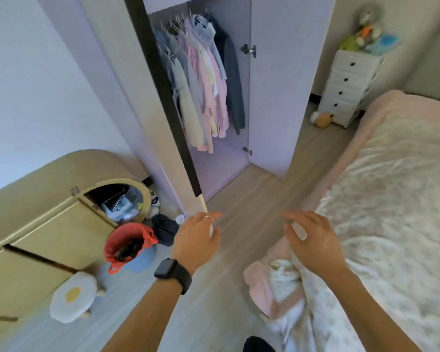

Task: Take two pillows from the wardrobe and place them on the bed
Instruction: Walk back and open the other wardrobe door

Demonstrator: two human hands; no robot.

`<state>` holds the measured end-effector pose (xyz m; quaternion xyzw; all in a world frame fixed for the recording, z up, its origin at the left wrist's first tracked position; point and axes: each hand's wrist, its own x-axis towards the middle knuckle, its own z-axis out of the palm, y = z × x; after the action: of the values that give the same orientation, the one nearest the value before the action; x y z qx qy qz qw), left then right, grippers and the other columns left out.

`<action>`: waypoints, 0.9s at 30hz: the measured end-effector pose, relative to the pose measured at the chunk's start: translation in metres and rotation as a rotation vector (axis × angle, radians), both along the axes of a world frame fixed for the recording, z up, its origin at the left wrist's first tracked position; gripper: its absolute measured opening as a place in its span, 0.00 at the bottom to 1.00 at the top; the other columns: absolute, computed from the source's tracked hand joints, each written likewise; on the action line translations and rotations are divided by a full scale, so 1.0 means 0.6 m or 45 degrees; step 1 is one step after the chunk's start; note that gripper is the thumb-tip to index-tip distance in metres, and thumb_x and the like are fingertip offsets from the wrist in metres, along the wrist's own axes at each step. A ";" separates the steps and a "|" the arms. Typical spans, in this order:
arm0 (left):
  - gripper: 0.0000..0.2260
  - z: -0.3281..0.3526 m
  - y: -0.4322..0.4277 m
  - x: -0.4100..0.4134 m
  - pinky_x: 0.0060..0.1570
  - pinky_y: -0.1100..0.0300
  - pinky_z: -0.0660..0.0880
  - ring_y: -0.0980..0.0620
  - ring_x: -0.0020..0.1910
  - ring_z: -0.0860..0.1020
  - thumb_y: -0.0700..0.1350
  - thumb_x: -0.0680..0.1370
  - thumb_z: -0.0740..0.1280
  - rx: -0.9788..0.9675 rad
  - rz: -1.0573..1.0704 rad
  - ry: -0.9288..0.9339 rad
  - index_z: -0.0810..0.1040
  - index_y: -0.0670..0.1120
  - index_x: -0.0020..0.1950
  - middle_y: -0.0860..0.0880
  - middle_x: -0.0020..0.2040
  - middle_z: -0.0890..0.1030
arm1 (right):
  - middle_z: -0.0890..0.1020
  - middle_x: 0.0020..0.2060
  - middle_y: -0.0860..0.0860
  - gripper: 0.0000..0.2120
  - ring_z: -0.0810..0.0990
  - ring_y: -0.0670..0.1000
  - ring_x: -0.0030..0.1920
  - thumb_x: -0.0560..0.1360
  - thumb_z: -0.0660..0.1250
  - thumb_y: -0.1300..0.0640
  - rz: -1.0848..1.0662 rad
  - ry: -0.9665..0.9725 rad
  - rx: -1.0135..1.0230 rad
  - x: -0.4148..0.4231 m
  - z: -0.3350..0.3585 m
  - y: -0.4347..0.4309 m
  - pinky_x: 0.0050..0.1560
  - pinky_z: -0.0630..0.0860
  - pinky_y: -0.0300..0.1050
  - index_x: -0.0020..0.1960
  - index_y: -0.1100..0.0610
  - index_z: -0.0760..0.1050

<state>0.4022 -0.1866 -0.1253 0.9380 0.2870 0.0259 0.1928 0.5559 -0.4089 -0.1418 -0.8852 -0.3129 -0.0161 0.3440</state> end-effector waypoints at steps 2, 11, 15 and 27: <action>0.17 0.000 0.038 0.050 0.50 0.51 0.78 0.47 0.55 0.79 0.48 0.80 0.61 -0.005 -0.113 0.006 0.74 0.55 0.69 0.51 0.66 0.78 | 0.86 0.51 0.52 0.10 0.82 0.61 0.55 0.72 0.75 0.62 -0.094 -0.012 -0.011 0.023 0.010 0.018 0.57 0.78 0.57 0.53 0.55 0.84; 0.18 -0.002 0.136 0.362 0.49 0.55 0.75 0.49 0.62 0.76 0.50 0.80 0.60 0.063 -0.490 0.006 0.73 0.56 0.70 0.52 0.66 0.77 | 0.86 0.53 0.52 0.10 0.81 0.59 0.56 0.75 0.73 0.61 -0.379 0.015 -0.065 0.157 0.012 0.092 0.60 0.72 0.47 0.56 0.57 0.84; 0.18 0.018 0.154 0.514 0.48 0.59 0.72 0.49 0.62 0.76 0.49 0.80 0.59 0.106 -0.623 0.000 0.72 0.55 0.71 0.52 0.66 0.77 | 0.84 0.57 0.51 0.13 0.78 0.60 0.61 0.75 0.73 0.58 -0.510 0.043 -0.013 0.248 0.030 0.120 0.60 0.77 0.55 0.60 0.53 0.83; 0.17 0.046 0.190 0.919 0.51 0.49 0.77 0.45 0.60 0.77 0.49 0.80 0.60 0.017 -0.634 -0.179 0.74 0.55 0.68 0.49 0.63 0.79 | 0.82 0.61 0.47 0.14 0.74 0.55 0.66 0.78 0.68 0.51 -0.800 0.060 0.029 0.560 0.071 0.167 0.64 0.73 0.51 0.63 0.49 0.81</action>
<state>0.9534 -0.0725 -0.0977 0.9769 0.0328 0.0448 0.2064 0.8920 -0.3087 -0.0991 -0.9347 -0.0159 -0.1046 0.3392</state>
